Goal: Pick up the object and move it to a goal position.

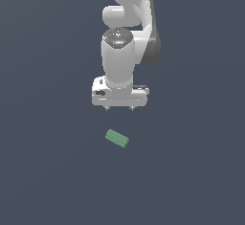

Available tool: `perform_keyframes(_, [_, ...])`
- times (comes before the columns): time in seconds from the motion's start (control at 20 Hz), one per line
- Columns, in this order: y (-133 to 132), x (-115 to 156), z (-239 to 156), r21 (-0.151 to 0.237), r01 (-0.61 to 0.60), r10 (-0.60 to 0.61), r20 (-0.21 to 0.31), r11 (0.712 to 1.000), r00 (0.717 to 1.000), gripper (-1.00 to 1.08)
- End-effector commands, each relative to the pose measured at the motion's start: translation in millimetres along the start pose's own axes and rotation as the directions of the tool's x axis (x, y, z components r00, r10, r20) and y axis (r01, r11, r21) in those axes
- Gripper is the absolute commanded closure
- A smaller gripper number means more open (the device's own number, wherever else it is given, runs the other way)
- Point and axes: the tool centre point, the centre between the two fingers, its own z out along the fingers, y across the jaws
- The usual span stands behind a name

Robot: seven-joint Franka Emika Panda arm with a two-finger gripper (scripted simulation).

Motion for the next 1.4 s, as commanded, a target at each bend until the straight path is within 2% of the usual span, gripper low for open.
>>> perform_keyframes(0.0, [0, 0, 0, 0.000, 0.000, 0.000, 0.000, 1.000, 1.000, -1.00])
perform_keyframes(0.75, [-7, 0, 0, 0.003, 0.032, -0.032, 0.006, 0.999, 0.999, -1.00])
perform_keyframes(1.1, [-7, 6, 11, 0.019, 0.119, -0.119, 0.014, 0.993, 0.993, -1.00])
perform_keyframes(1.35, [-7, 13, 24, 0.041, 0.214, -0.215, 0.018, 0.976, 0.976, -1.00])
